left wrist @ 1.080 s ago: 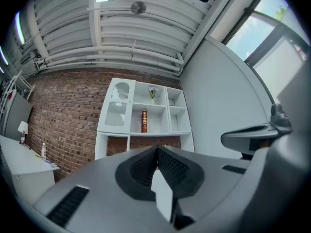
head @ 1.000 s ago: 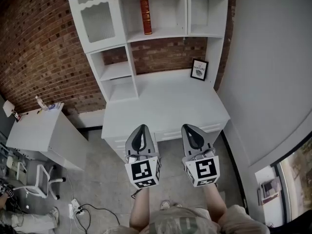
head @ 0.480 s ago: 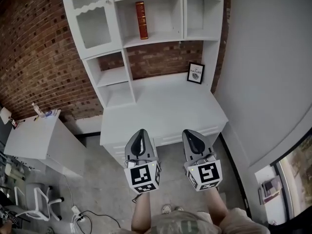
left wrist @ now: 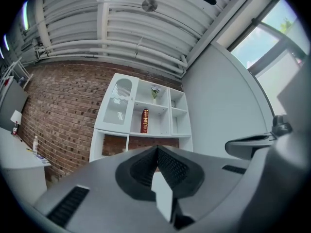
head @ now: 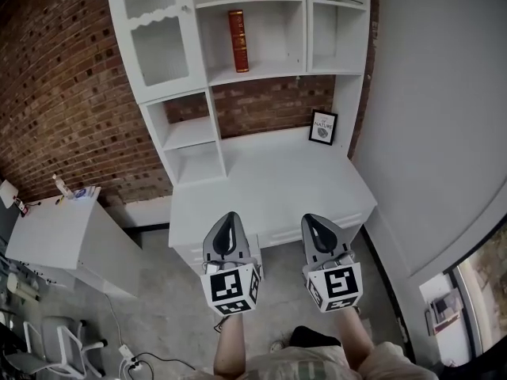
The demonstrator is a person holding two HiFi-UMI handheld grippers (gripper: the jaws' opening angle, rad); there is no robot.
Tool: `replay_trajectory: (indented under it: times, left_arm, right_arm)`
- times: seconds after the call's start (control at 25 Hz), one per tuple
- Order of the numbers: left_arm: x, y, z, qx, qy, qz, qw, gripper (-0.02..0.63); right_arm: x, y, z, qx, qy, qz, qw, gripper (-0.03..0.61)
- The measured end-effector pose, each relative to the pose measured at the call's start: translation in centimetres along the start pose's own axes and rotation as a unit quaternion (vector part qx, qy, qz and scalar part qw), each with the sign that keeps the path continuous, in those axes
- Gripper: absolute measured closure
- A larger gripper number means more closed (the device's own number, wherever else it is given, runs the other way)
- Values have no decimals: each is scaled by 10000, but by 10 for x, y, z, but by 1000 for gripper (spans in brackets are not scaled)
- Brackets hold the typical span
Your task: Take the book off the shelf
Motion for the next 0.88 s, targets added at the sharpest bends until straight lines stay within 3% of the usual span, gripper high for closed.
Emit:
replay_trajectory:
  times: [0.44, 0.88]
  left_arm:
    - [-8, 71, -3, 203, -46, -330, 9992, 603]
    - [-63, 246, 6, 502, 188, 97, 9985, 601]
  right_arm:
    - [23, 77, -17, 40, 221, 25, 9997, 563]
    - [78, 270, -27, 196, 60, 480, 9986, 563]
Point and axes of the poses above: the fingertips, and each gripper's own axes: y forward along the fingers, x to its right, z out of its top, the point moved 2 cm from there along -y, backward along the fingers, and after that the axes turned 9 degrees about -z, right-handed, at the moved point
